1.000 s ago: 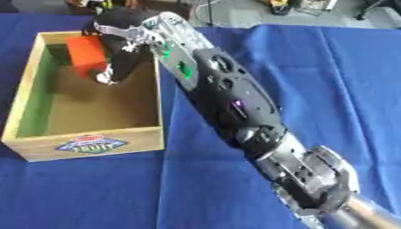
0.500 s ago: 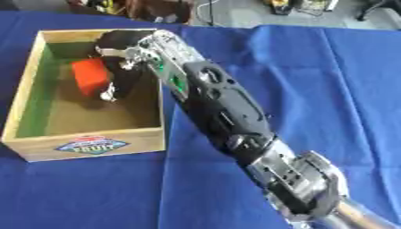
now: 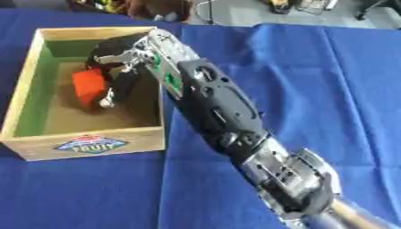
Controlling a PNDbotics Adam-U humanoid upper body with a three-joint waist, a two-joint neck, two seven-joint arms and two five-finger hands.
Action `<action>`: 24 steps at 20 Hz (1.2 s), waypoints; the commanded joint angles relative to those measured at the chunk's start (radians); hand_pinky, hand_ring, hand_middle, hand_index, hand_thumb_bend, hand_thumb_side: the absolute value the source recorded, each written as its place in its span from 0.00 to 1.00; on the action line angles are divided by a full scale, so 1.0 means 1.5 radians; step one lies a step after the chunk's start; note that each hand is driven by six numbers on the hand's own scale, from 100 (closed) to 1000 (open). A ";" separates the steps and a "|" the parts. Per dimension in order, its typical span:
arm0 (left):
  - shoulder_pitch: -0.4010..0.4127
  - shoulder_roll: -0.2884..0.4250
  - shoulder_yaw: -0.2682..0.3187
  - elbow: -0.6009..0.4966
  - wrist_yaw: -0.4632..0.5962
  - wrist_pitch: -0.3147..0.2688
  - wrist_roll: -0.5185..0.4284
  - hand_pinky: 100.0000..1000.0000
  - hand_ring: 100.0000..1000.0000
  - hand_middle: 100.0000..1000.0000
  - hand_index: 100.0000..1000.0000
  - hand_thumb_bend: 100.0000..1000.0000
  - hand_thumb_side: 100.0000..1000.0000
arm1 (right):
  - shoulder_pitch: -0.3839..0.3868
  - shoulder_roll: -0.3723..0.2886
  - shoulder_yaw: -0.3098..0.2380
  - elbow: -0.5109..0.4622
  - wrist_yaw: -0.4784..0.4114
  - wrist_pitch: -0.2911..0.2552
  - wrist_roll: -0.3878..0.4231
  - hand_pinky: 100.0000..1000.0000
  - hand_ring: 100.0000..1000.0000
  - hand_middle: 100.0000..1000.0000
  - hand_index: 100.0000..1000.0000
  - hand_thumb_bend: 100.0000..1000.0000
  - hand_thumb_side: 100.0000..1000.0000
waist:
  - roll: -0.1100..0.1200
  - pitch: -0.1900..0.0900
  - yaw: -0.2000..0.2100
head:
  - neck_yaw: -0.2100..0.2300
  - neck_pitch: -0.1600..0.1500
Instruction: Pick up objects on the table and place them in the box.
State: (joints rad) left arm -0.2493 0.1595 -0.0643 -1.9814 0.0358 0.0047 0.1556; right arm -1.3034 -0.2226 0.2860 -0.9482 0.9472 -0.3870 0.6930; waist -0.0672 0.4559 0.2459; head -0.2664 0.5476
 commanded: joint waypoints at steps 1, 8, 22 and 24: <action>-0.003 0.015 -0.002 -0.012 0.002 0.001 -0.001 0.59 0.89 0.80 0.69 0.00 1.00 | -0.022 -0.005 -0.009 -0.032 0.001 -0.001 0.009 0.78 0.83 0.81 0.92 0.10 0.67 | 0.004 -0.016 -0.001 | -0.001 -0.006; 0.000 0.014 -0.002 -0.012 0.001 0.004 -0.003 0.58 0.89 0.80 0.69 0.00 1.00 | -0.018 -0.016 -0.016 -0.072 0.031 0.015 -0.031 0.79 0.84 0.83 0.94 0.20 0.74 | 0.007 -0.021 -0.006 | 0.003 -0.004; 0.011 0.010 0.008 -0.012 -0.001 0.002 0.009 0.58 0.89 0.80 0.69 0.00 1.00 | 0.097 -0.131 -0.096 -0.385 -0.216 0.177 -0.148 0.74 0.71 0.69 0.83 0.00 0.64 | 0.026 -0.032 -0.041 | 0.038 0.003; 0.011 0.010 0.010 -0.012 -0.003 0.001 0.012 0.58 0.89 0.80 0.69 0.00 1.00 | 0.140 -0.159 -0.111 -0.459 -0.264 0.224 -0.187 0.73 0.70 0.67 0.81 0.00 0.61 | 0.030 -0.034 -0.048 | 0.049 0.006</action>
State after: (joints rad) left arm -0.2313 0.1593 -0.0596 -1.9814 0.0348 0.0090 0.1676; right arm -1.0809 -0.4172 0.1435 -1.5542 0.6026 -0.0918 0.4450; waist -0.0257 0.4359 0.1713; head -0.2033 0.5526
